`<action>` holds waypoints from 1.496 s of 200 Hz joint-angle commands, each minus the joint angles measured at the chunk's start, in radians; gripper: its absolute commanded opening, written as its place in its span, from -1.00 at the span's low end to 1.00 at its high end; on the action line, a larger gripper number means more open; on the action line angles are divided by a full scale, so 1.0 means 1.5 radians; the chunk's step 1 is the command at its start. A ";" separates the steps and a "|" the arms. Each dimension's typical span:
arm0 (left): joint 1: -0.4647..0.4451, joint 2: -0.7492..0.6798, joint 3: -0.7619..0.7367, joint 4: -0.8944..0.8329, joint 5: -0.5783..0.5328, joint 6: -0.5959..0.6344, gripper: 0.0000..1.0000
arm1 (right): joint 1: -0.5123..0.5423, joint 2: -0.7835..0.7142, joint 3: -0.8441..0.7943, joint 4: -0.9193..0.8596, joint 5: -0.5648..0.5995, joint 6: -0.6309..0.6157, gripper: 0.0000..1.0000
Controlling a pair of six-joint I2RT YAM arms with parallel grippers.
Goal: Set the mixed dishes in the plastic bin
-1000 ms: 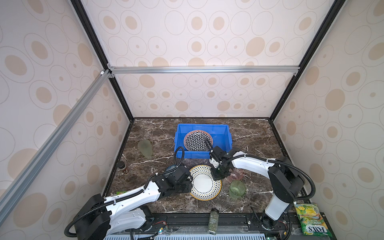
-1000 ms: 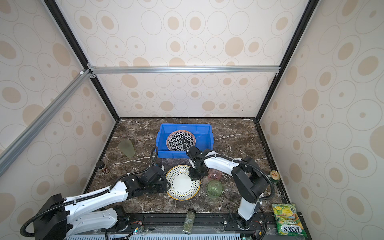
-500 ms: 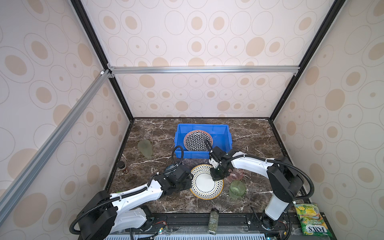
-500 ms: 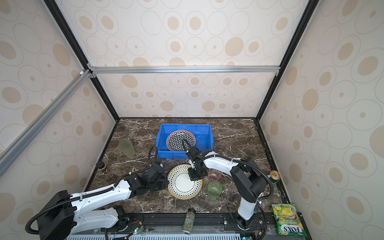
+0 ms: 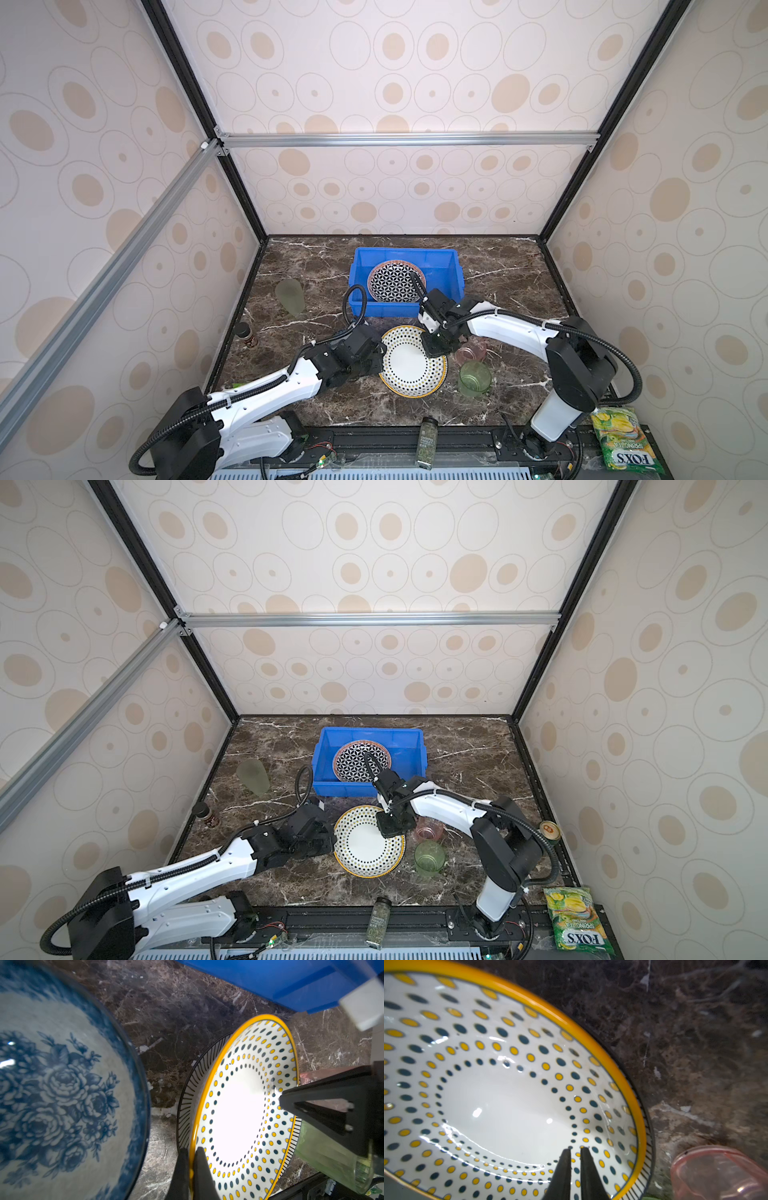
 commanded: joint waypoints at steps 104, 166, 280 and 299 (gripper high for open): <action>-0.004 -0.027 0.076 -0.107 -0.043 0.073 -1.00 | 0.005 -0.036 0.013 -0.037 0.066 -0.012 -0.02; 0.000 -0.022 0.082 -0.108 -0.037 0.082 -1.00 | 0.005 0.008 0.011 0.004 0.073 -0.032 0.02; 0.004 -0.019 0.075 -0.105 -0.024 0.087 -1.00 | -0.016 0.053 -0.019 0.060 -0.006 -0.006 0.26; 0.004 -0.018 0.072 -0.097 -0.018 0.085 -1.00 | -0.016 0.057 -0.022 0.064 -0.012 -0.006 0.22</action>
